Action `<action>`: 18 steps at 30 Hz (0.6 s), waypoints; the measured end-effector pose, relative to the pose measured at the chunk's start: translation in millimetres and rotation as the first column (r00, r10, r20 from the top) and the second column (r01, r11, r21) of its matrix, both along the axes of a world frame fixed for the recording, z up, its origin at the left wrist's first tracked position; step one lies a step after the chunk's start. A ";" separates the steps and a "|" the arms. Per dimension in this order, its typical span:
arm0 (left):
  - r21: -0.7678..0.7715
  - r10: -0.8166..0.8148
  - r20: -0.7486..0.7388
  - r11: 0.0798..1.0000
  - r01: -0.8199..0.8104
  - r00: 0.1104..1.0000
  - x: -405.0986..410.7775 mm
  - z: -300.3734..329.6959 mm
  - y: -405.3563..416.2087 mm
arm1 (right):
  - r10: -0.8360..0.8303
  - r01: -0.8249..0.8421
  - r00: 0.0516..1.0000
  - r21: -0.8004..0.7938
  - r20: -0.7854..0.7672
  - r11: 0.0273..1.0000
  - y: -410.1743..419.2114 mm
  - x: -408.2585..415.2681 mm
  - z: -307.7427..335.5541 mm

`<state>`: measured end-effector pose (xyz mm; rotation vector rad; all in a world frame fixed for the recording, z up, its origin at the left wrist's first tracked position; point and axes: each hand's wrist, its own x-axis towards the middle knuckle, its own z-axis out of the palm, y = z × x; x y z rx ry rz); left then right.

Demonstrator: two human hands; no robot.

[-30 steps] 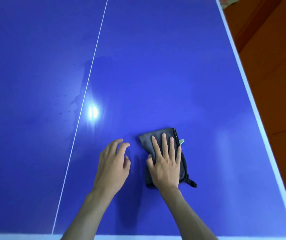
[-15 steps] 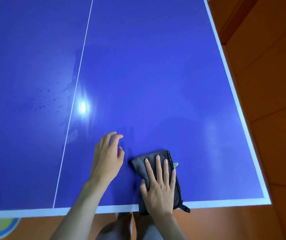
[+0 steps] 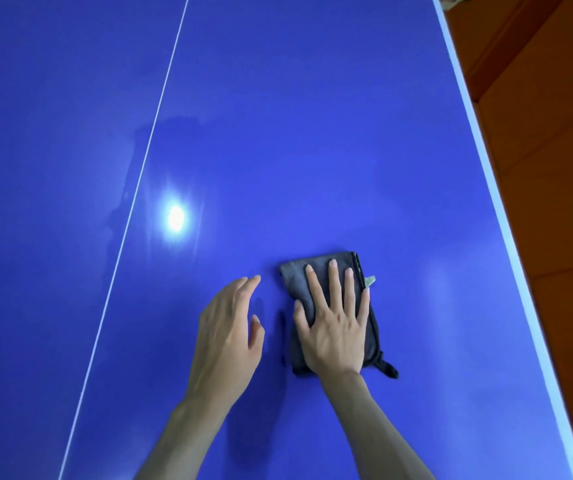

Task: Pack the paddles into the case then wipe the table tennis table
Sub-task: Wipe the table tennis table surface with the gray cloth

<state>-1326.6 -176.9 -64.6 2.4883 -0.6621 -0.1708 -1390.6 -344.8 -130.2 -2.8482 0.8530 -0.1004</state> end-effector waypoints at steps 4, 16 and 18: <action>-0.004 0.006 0.021 1.000 -0.006 1.000 33.7 -5.8 -34.4 | 0.000 0.001 1.000 -0.018 0.006 1.000 -53.0 67.3 -4.9; 0.057 0.154 0.011 0.986 -0.154 0.988 110.0 -27.0 -106.8 | 0.049 -0.049 0.999 -0.022 0.022 0.999 -178.0 255.8 -9.5; 0.064 0.155 0.016 0.986 -0.155 0.988 113.4 -29.1 -112.3 | 0.069 -0.069 0.997 -0.017 0.017 0.997 -192.0 277.7 -8.6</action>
